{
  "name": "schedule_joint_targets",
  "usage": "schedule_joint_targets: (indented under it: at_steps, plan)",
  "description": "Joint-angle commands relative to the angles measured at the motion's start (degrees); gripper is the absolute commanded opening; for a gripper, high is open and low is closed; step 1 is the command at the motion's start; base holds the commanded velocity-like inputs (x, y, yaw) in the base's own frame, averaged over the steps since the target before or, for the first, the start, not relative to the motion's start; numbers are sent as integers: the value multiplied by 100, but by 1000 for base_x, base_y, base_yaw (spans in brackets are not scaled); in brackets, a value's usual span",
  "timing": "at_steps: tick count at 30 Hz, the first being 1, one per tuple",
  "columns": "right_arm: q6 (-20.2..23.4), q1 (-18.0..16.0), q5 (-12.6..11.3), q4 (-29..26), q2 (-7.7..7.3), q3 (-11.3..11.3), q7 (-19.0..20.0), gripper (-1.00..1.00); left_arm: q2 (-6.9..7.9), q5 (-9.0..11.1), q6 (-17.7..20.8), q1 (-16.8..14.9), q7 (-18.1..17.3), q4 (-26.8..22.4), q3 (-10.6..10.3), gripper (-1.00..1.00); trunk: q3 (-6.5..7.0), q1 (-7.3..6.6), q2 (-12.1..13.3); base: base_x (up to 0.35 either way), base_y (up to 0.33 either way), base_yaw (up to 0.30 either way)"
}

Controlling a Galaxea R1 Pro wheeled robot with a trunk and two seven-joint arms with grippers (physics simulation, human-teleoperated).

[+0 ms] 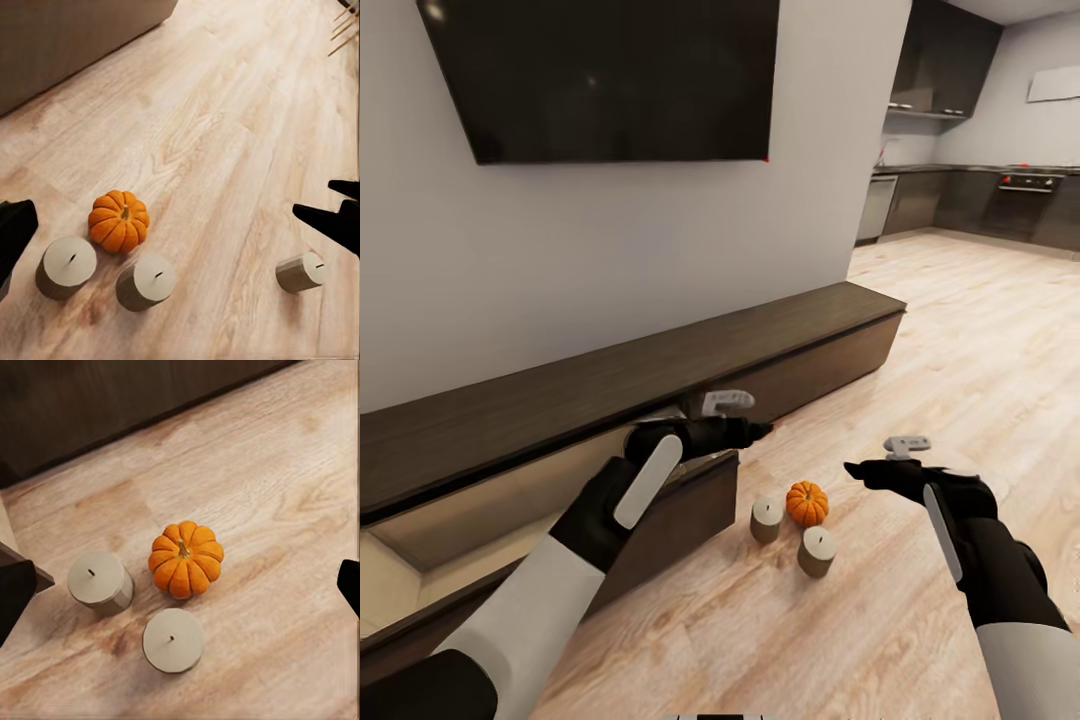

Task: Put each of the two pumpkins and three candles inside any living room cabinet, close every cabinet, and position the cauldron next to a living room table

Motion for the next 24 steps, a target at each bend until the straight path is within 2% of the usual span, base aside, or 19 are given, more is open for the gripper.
schedule_joint_targets:
  at_steps: [1,6,11,14,16,17,22,24]
  plan:
    - [-1,2,4,0,1,28,-1,100,0,-3,5,0,18,-47,-67,100,6,0,0,0,0,-200]
    - [-1,5,4,0,3,70,-2,100,-1,-2,16,0,43,-116,-175,100,39,0,0,0,0,-211]
    - [-9,5,2,0,4,76,-2,100,-1,-3,16,0,47,-119,-198,100,72,0,0,0,0,-210]
    - [-9,5,-20,3,4,77,1,100,-1,-32,8,0,75,-60,-200,100,75,0,0,0,0,-39]
    - [-11,5,-30,26,4,82,3,100,-6,-46,-65,-13,295,238,-192,100,75,0,0,0,0,-4]
    - [-10,5,-31,12,4,80,5,100,-8,-45,-42,-30,342,184,-191,100,75,0,0,0,0,0]
    - [-1,5,-33,6,14,88,7,100,26,-30,5,-29,1222,176,-212,100,75,0,0,0,0,0]
    - [5,5,-23,8,90,112,3,100,53,-13,-43,21,1502,192,-407,100,75,0,0,0,0,0]
